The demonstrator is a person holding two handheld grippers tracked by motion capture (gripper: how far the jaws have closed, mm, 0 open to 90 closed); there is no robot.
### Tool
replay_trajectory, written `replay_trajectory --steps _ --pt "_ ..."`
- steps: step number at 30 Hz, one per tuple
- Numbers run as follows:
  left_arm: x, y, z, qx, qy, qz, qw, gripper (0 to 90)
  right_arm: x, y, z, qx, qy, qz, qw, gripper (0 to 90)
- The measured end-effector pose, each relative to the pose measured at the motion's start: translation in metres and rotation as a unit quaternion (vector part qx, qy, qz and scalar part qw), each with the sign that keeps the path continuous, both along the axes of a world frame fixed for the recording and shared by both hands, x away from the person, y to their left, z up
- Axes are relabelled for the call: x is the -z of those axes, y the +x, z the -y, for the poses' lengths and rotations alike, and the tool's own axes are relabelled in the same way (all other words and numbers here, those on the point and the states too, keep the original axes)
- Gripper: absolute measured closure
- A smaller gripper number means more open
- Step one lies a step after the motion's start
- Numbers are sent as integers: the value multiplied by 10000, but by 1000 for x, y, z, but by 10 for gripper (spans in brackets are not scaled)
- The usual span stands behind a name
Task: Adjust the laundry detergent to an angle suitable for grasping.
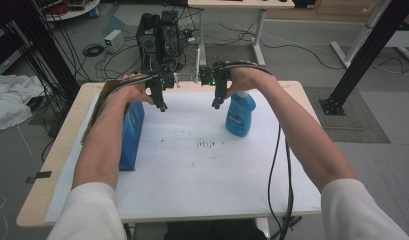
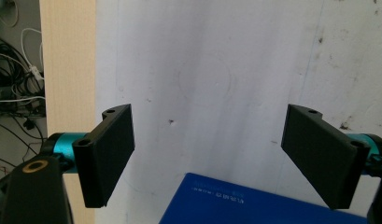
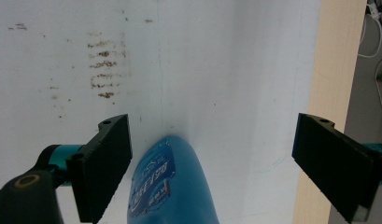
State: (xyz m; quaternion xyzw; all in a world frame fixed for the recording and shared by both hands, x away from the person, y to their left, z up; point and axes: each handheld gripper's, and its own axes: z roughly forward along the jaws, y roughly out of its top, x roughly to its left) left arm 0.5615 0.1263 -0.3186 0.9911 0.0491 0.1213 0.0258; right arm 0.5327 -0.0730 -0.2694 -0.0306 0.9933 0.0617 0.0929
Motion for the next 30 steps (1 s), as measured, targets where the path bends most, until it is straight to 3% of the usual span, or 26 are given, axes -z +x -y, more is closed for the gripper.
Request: replay_trajectory --steps 6,12,17,18,21,30 --pt "-1 0 0 5 -48 84 10000 173 1 0 2 10 -49 -1 10000 112" --pt "2 1 1 -3 59 86 9999 173 0 -1 3 24 -77 51 10000 112" --pt "-2 -2 4 0 -31 5 10000 173 1 -2 4 57 -79 47 9999 111" --pt "-4 -2 5 28 13 138 9999 173 1 -2 4 21 -108 52 9999 112" --pt "-6 -3 5 6 -3 156 9999 173 1 -1 4 12 -101 71 9999 112" --pt "-7 -5 2 11 18 104 9999 173 4 1 3 -30 -176 70 9998 111"
